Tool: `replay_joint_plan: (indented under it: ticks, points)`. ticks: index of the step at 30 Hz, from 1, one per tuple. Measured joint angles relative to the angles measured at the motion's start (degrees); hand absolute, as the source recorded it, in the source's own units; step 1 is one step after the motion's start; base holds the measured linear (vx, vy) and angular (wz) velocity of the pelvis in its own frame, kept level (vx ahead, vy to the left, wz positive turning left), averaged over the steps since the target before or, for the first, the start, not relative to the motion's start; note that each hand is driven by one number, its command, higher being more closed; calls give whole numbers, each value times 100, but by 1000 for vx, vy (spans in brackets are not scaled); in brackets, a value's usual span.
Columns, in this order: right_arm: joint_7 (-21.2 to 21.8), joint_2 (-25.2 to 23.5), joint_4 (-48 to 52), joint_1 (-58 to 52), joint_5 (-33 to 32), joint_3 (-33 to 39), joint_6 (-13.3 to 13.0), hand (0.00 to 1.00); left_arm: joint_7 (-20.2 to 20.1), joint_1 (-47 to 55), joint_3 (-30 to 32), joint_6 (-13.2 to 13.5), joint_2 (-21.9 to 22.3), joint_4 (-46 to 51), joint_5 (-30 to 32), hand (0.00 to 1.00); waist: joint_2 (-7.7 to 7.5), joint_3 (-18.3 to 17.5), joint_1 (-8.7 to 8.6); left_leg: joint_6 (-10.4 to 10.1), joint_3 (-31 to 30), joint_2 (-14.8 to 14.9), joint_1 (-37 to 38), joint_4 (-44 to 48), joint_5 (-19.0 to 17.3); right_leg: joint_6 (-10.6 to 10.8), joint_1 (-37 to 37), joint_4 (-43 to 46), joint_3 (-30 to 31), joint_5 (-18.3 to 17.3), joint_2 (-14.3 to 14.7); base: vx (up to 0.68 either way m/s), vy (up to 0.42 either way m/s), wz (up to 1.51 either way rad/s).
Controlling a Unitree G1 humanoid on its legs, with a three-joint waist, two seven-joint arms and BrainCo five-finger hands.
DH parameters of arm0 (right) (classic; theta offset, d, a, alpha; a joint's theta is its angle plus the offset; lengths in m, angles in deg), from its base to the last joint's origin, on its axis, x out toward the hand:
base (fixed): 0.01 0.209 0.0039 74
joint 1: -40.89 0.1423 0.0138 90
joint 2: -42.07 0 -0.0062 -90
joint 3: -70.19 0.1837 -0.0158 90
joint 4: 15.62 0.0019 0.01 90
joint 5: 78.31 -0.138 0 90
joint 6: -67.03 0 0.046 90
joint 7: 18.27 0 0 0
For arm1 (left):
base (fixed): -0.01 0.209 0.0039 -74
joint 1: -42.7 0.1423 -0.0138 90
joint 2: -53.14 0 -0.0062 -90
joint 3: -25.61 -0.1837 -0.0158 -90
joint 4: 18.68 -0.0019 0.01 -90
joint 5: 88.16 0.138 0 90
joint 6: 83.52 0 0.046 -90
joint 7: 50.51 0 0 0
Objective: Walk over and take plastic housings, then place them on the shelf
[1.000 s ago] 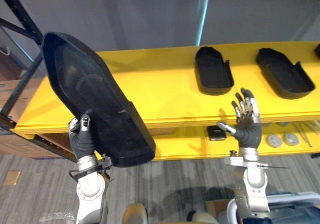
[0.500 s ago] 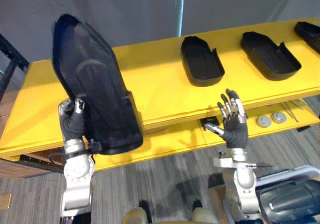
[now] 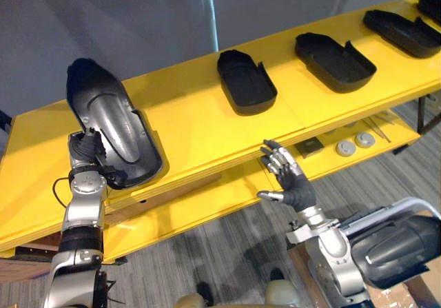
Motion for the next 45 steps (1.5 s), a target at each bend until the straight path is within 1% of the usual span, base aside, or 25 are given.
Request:
replay_joint_plan:
  ticks: [2, 4, 5, 7, 11, 12, 14, 16, 19, 22, 27, 29, 32, 35, 37, 39, 43, 44, 45]
  points:
    - [-2, 34, 1, 13, -1, -137, 1, 0, -9, -233, -4, -30, -55, -259, 1, 100, 49, 32, -41, -14, -10, 3, -125, -10, 55, 0, -179, 81, 32, 1, 6, -57, -30, -6]
    - [-25, 106, 6, 42, 0, -324, 2, 0, -16, -486, -71, -150, -192, -469, -132, 100, 97, 60, -114, -23, 9, 7, -266, -63, 137, -1, -414, 217, 118, 1, 26, -58, -29, -4]
    - [-29, 121, 16, 40, 0, -365, 2, 0, -25, -555, -117, -166, -235, -512, -173, 100, 100, 77, -124, -30, 24, 10, -283, -79, 160, -9, -456, 235, 135, 6, 33, -49, -27, -11]
    - [-48, 174, 220, 74, -1, -477, 1, 0, -149, -895, -289, -340, -405, -517, -173, 100, 106, 294, -125, -47, 122, 37, -291, -85, 183, -20, -575, 352, 199, 9, 64, -79, -28, -17]
    - [-161, 186, 499, 89, -2, -609, 0, 0, -315, -1245, -431, -495, -488, -539, -172, 100, 110, 321, -145, -68, 243, 42, -450, -231, 288, -42, -920, 463, 326, 21, 72, -75, -13, -15]
    - [-175, 176, 533, 104, -1, -662, 0, 0, -395, -1345, -478, -580, -488, -539, -194, 100, 94, 365, -183, -68, 255, 36, -472, -242, 307, -35, -989, 537, 339, 41, 90, 0, 0, 0]
    - [-199, 179, 658, 122, -1, -720, 1, 0, -518, -1478, -479, -653, -488, -539, -238, 100, 94, 503, -262, -72, 268, 25, -476, -283, 340, -35, -1045, 604, 354, 41, 89, -16, -11, -1]
    - [-248, 173, 678, 130, -1, -723, 1, 0, -608, -1590, -532, -746, -487, -539, -247, 100, 108, 586, -280, -67, 291, 11, -473, -356, 388, -34, -1103, 643, 377, 41, 89, -14, -5, -2]
    - [-280, 180, 686, 165, -1, -724, 2, 0, -633, -1773, -608, -831, -487, -540, -402, 100, 108, 724, -271, -75, 321, 10, -497, -400, 416, -36, -1197, 711, 411, 39, 93, -9, -7, -3]
    - [-288, 214, 713, 191, -1, -732, 2, 0, -630, -1874, -635, -885, -485, -583, -443, 100, 108, 728, -249, -77, 446, 16, -614, -382, 417, -41, -1388, 796, 482, 35, 95, 4, -12, -7]
    - [-295, 346, 866, 178, 0, -845, 1, 0, -605, -2041, -617, -1086, -485, -819, -448, 100, 110, 729, -249, -82, 482, 19, -607, -365, 413, -48, -1401, 826, 494, 25, 92, 4, -2, -1]
    - [-295, 364, 882, 175, 1, -900, 1, 0, -608, -2056, -597, -1101, -486, -910, -448, 100, 110, 729, -234, -89, 496, 19, -602, -352, 408, -53, -1419, 875, 499, -2, 89, 0, 0, 0]
    - [-297, 369, 882, 148, 2, -927, -2, 0, -608, -2056, -554, -1130, -488, -998, -448, 100, 112, 730, -161, -145, 524, 23, -612, -270, 363, -62, -1498, 1064, 518, -110, 84, -4, -10, 0]
    - [-307, 372, 880, 80, 3, -934, -4, 0, -620, -2053, -319, -1227, -500, -996, -436, 100, 184, 768, -146, -147, 526, 31, -611, -259, 362, -62, -1501, 1100, 507, -113, 91, -4, -11, 0]
    - [-365, 373, 878, 40, 3, -995, -4, 0, -652, -2050, -178, -1240, -562, -994, -436, 100, 238, 795, -147, -144, 518, 28, -615, -259, 364, -61, -1501, 1103, 496, -112, 87, 0, 0, 0]
    - [-416, 387, 878, 38, 3, -1066, -4, 0, -708, -2050, -165, -1237, -664, -989, -408, 100, 254, 803, -151, -144, 494, 34, -633, -254, 364, -62, -1500, 1102, 478, -114, 85, 8, -13, 4]
    - [-471, 437, 878, 41, 10, -1101, -3, 0, -839, -2000, -174, -1232, -699, -1008, -383, 100, 281, 822, -117, -144, 446, 43, -693, -210, 364, -63, -1507, 1100, 435, -115, 75, 9, -9, 7]
    - [-544, 444, 878, 75, 9, -1098, -2, 0, -861, -1920, -177, -1234, -699, -1020, -383, 0, 283, 823, -113, -144, 447, 44, -695, -202, 364, -64, -1506, 1100, 435, -116, 74, 0, 0, 0]
    - [-555, 449, 878, 95, 9, -1097, -2, 0, -863, -1896, -180, -1233, -699, -1021, -385, 0, 283, 823, -113, -144, 447, 45, -697, -200, 364, -64, -1506, 1100, 435, -116, 75, 0, 0, 0]
